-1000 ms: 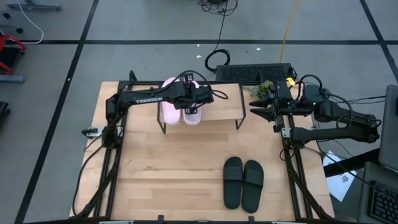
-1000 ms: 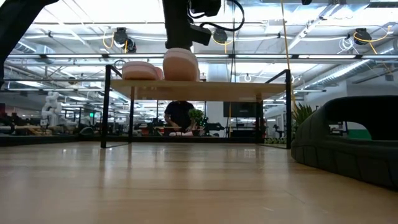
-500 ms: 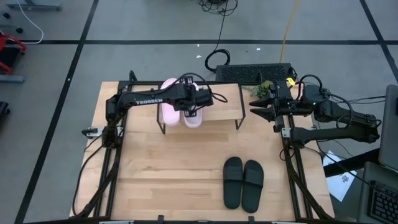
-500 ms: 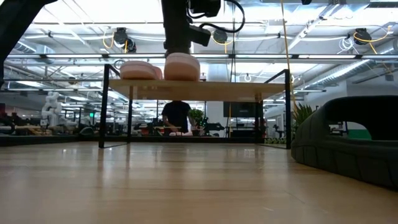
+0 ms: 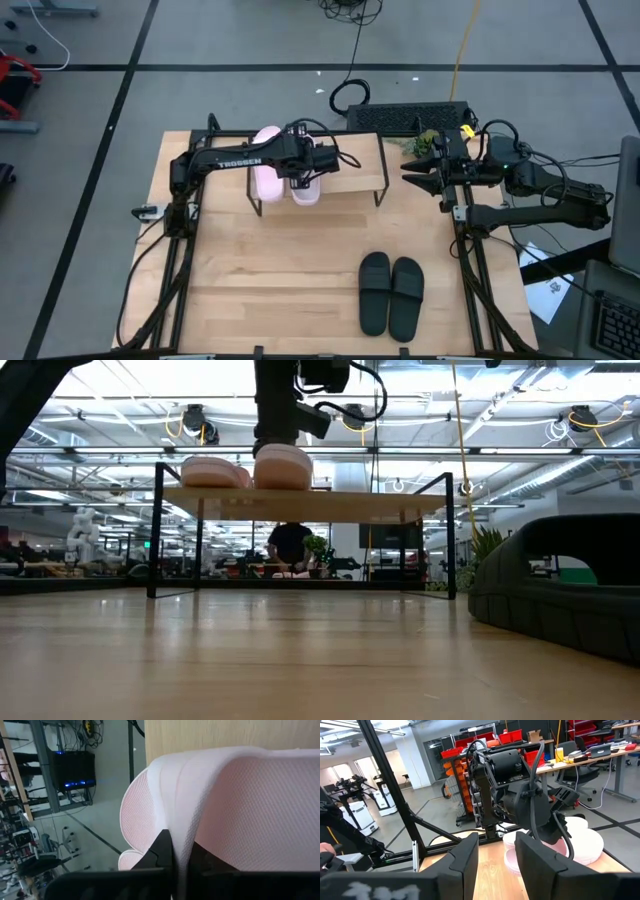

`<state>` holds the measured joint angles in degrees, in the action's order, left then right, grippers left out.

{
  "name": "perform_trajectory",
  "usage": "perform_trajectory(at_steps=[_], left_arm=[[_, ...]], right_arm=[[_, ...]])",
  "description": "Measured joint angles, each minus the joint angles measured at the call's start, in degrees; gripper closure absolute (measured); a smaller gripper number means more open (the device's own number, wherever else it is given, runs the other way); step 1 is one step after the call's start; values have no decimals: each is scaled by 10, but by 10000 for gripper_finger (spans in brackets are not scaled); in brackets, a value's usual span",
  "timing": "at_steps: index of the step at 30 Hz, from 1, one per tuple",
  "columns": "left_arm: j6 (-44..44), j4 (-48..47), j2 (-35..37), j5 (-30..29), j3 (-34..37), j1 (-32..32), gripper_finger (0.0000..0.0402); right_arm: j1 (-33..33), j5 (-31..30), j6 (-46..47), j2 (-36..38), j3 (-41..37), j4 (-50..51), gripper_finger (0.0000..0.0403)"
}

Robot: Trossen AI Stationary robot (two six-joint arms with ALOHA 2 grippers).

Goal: Pick and place slides into the shelf
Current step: Put the pink slide on the shelf

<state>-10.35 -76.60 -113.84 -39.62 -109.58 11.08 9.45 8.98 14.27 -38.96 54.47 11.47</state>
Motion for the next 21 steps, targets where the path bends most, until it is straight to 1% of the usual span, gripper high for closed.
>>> perform_trajectory(at_steps=[5, 15, 21], left_arm=[[8, -4, 0, 4, 0, 1, 379], [26, -4, 0, 6, 0, 3, 357], [32, -11, 0, 6, 0, 3, 333]], right_arm=[[0, -1, 0, 0, 0, -1, 282], [0, -1, 0, 0, 0, 0, 282], [0, -1, 0, 0, 0, -1, 282]])
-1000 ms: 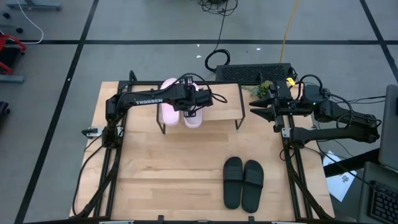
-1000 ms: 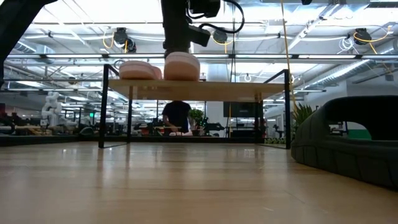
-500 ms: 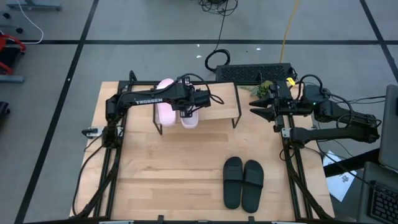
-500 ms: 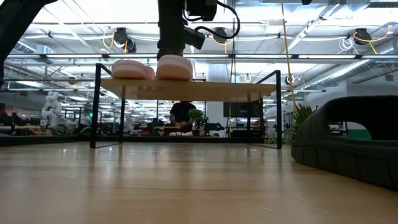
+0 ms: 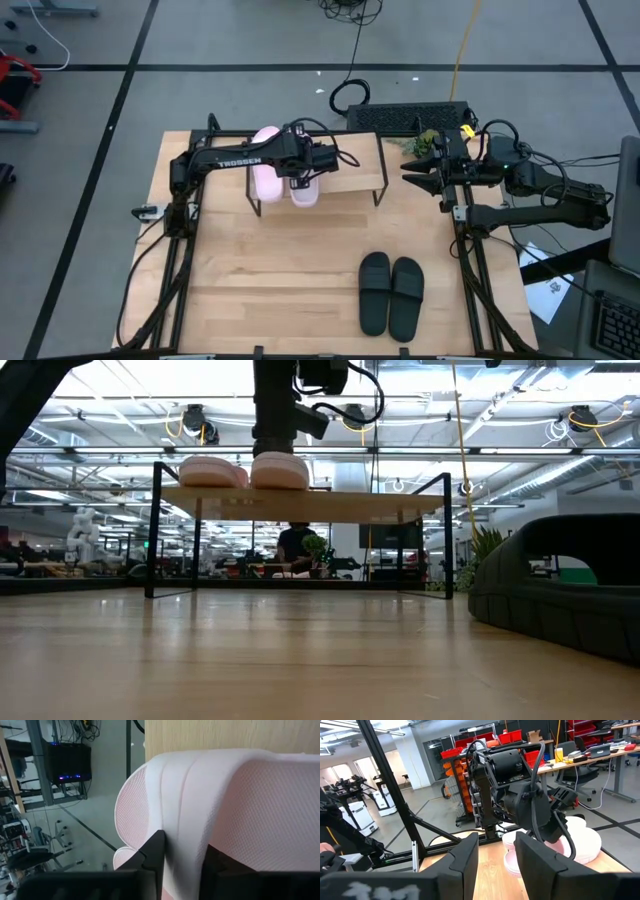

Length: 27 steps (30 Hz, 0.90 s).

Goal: Pick and place slides into the shelf
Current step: Put the pink slide on the shelf

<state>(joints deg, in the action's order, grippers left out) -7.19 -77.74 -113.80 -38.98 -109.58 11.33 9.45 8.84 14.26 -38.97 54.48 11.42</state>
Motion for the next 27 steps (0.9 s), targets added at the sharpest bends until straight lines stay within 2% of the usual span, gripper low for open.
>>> perform_trajectory(at_steps=[16, 27], left_arm=[[19, -21, 3, -6, 0, 2, 273], [35, 0, 29, 20, 1, 2, 256]], right_arm=[[0, 0, 0, 0, 0, 0, 282], [0, -1, 0, 0, 0, 0, 282]])
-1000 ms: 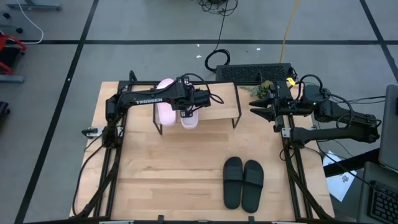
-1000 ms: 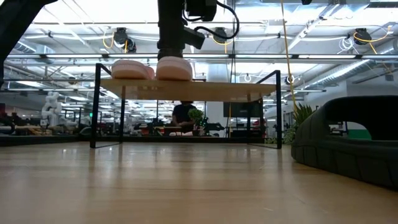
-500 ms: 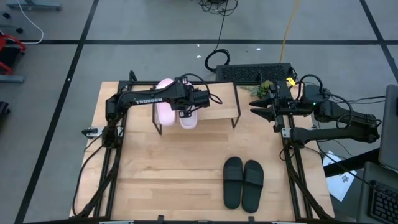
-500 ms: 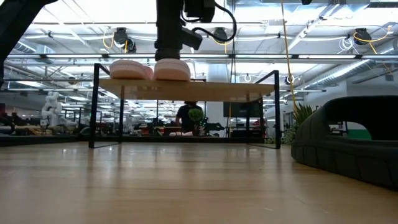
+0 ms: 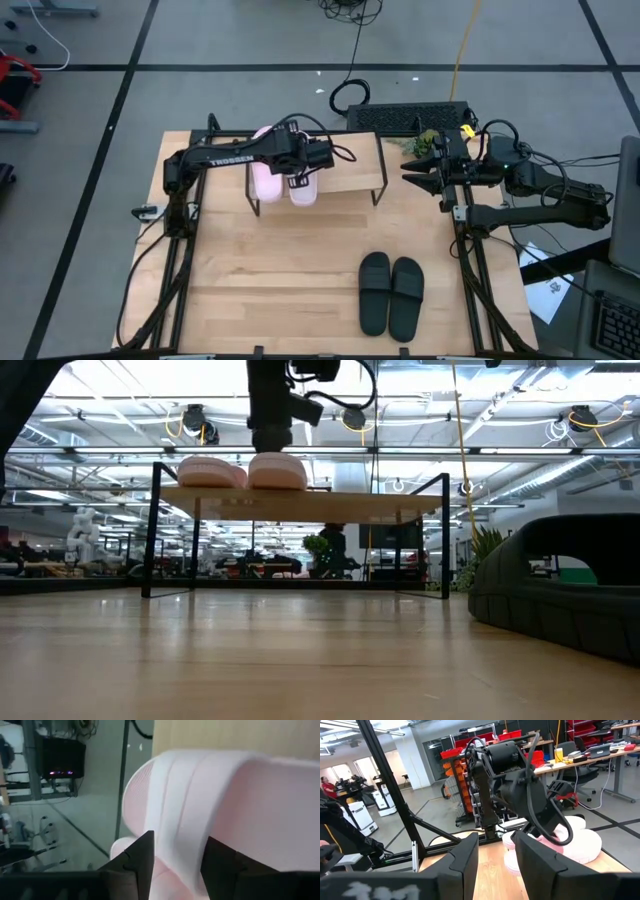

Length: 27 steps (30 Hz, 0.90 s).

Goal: Pick and place slides into the shelf
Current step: Put the pink slide on the shelf, then put the left black slide on the shelf

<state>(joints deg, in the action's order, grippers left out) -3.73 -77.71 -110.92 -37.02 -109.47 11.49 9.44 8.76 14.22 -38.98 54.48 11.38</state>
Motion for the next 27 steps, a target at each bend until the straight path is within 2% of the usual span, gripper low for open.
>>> perform_trajectory(at_steps=[4, 14, 18, 23, 25, 27], left_arm=[[0, 7, 6, 26, 0, -3, 256], [19, -1, 5, 26, -14, -42, 256], [49, -54, 5, 26, -81, -80, 256], [121, -125, 6, 43, -217, -154, 256], [151, -120, 12, 59, -255, -188, 256], [176, -104, 43, 66, -242, -226, 256]], right_arm=[[0, 0, -1, 0, 0, 0, 282], [0, 0, -1, -1, 0, 0, 282], [0, 0, -4, -1, 0, 0, 282], [0, 8, -17, -5, 0, 10, 282], [-4, 47, -26, -12, 0, 29, 282], [-16, 104, -22, -26, 0, 59, 282]])
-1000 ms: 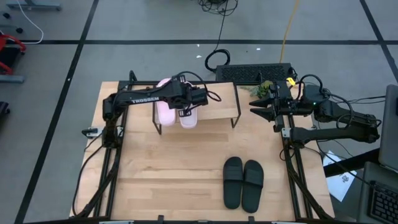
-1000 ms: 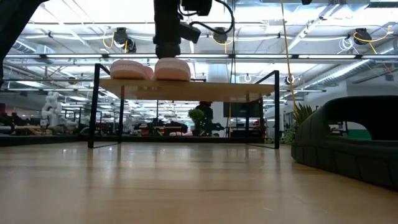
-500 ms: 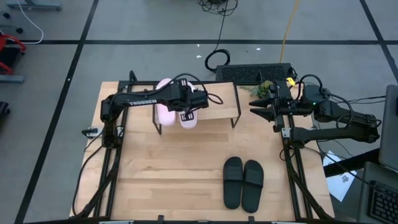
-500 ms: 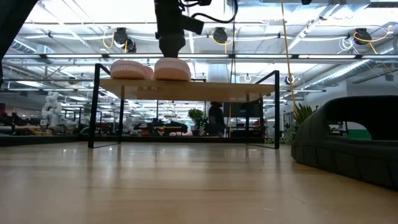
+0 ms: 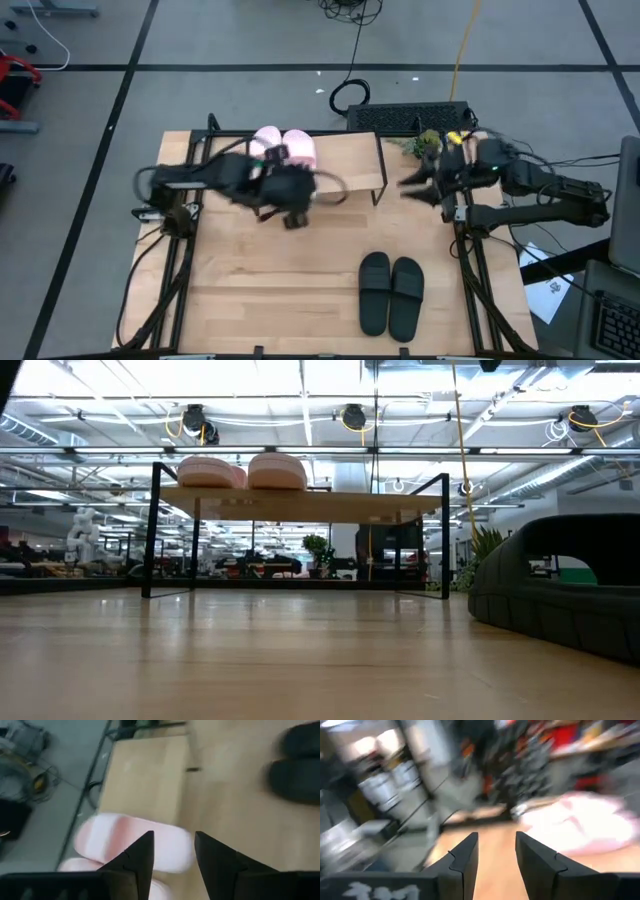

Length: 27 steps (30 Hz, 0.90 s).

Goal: Pick and place slides into the shelf
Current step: Put the left black slide on the shelf

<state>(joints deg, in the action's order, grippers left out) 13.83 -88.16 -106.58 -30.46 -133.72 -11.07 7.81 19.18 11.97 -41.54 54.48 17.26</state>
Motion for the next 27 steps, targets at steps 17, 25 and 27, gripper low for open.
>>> perform_trajectory(at_steps=[17, 25, 27], left_arm=[[333, -13, 108, -110, 8, -168, 256], [363, -14, 94, -112, 8, -167, 256], [363, -17, 94, -111, 8, -167, 256]], right_arm=[[-265, 125, 98, -166, 0, 175, 282], [-334, 116, 99, -218, 0, 194, 282], [-339, 109, 101, -220, 0, 194, 282]])
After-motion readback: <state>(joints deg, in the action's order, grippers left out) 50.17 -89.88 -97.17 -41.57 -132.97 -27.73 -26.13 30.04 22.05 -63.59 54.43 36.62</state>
